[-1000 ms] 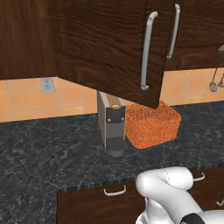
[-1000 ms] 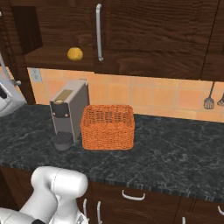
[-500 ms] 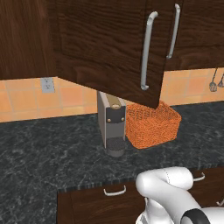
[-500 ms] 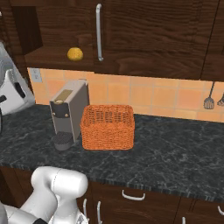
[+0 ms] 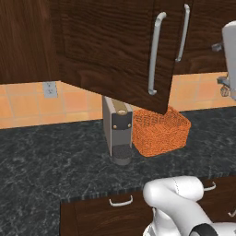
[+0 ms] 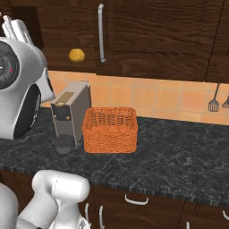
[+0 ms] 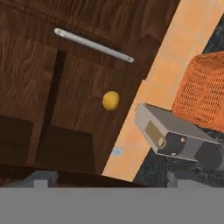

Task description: Open the cabinet, pick up the bread from the cabinet and place it in the basket. Then move the basket to the dining counter.

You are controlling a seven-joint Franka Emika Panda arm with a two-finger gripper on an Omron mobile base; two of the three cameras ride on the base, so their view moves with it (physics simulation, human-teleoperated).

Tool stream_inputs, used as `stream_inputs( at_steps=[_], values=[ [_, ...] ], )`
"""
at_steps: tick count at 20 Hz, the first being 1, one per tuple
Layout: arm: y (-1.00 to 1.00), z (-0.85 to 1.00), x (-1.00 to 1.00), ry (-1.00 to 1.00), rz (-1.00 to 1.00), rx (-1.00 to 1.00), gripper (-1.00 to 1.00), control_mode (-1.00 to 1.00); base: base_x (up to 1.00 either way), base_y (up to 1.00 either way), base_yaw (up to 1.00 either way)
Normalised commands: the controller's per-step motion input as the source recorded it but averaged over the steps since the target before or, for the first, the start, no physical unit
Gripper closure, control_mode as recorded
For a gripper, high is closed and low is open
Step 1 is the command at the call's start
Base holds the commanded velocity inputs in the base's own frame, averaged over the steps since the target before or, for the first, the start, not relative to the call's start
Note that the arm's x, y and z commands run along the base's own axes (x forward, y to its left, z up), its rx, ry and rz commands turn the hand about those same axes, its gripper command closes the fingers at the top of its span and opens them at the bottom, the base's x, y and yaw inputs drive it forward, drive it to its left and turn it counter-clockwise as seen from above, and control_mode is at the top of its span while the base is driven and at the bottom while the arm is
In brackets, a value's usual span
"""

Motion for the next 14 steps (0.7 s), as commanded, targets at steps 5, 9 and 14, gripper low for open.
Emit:
stream_inputs(
  at_steps=[5,9,14],
  values=[
    [0.76,-0.35,0.85,0.06,0.18,0.15,-1.00,-1.00,0.00,0.00,0.00],
    [0.59,-0.03,0.43,0.12,0.35,0.24,-1.00,-1.00,0.00,0.00,0.00],
    [0.38,0.00,0.09,0.05,0.44,0.21,-1.00,-1.00,0.00,0.00,0.00]
  ],
)
